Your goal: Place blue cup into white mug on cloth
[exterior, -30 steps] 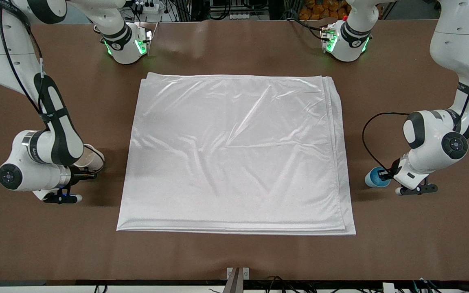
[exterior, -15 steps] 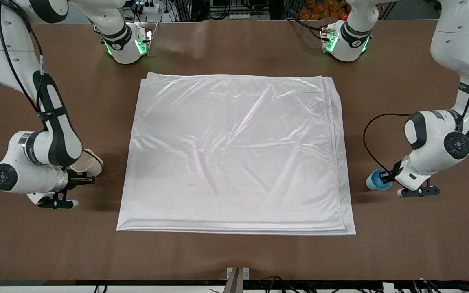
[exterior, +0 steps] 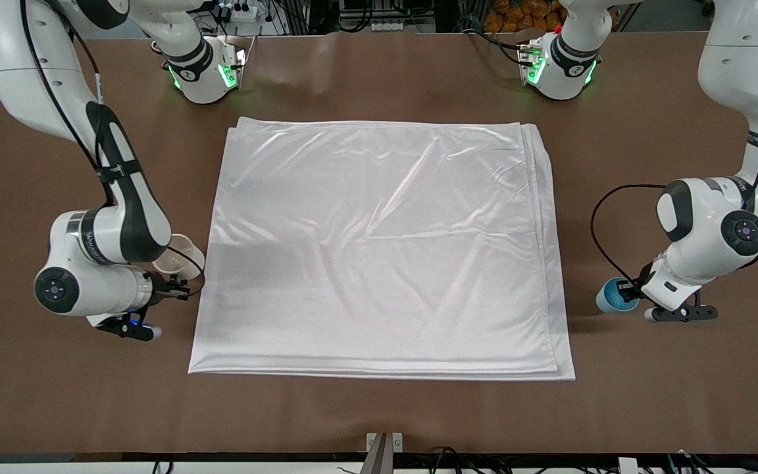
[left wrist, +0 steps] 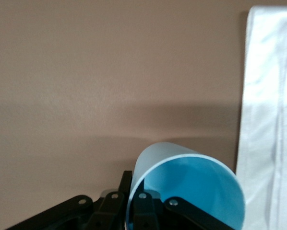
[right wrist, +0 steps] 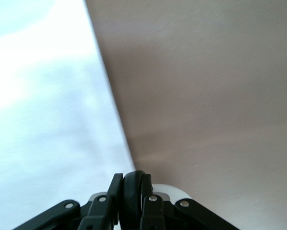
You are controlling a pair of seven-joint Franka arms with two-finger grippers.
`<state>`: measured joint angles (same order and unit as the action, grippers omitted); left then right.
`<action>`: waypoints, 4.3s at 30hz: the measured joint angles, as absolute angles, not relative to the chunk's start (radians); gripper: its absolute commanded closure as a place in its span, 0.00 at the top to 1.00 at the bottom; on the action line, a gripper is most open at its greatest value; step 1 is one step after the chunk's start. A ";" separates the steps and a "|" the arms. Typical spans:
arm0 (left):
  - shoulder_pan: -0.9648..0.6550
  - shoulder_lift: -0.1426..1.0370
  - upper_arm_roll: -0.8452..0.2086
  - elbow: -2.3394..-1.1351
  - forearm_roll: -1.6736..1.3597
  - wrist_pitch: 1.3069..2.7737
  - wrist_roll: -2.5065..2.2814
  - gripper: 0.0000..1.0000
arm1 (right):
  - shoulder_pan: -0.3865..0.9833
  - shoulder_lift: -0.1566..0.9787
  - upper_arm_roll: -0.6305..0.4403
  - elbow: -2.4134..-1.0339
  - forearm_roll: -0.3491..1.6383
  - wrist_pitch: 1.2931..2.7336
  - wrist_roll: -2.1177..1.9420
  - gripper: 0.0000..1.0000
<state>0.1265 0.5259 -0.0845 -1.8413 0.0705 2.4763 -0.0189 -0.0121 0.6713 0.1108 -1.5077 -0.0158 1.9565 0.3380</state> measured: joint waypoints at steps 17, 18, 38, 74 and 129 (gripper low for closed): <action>0.027 0.403 -0.167 -1.726 0.073 2.155 -0.021 0.00 | 0.041 0.670 0.220 -1.501 0.129 1.950 0.705 0.00; 0.025 0.397 -0.176 -1.724 0.073 2.148 -0.021 0.00 | 0.053 0.670 0.220 -1.500 0.134 1.954 0.730 0.00; 0.013 0.369 -0.374 -1.723 0.073 2.093 -0.240 0.00 | 0.260 0.694 0.223 -1.502 0.143 2.185 1.213 0.00; -0.203 0.501 -0.386 -1.640 0.073 2.099 -0.555 0.00 | 0.402 0.803 0.209 -1.449 0.143 2.365 1.466 1.00; -0.530 0.707 -0.275 -1.494 0.073 2.355 -0.828 1.00 | -0.105 0.569 0.199 -1.380 -0.110 1.854 0.326 1.00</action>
<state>-0.5301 0.7075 -0.2752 -1.4942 0.0733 2.3548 -0.8283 -0.1054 0.5686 0.1990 -1.3797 -0.1095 1.8536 0.3260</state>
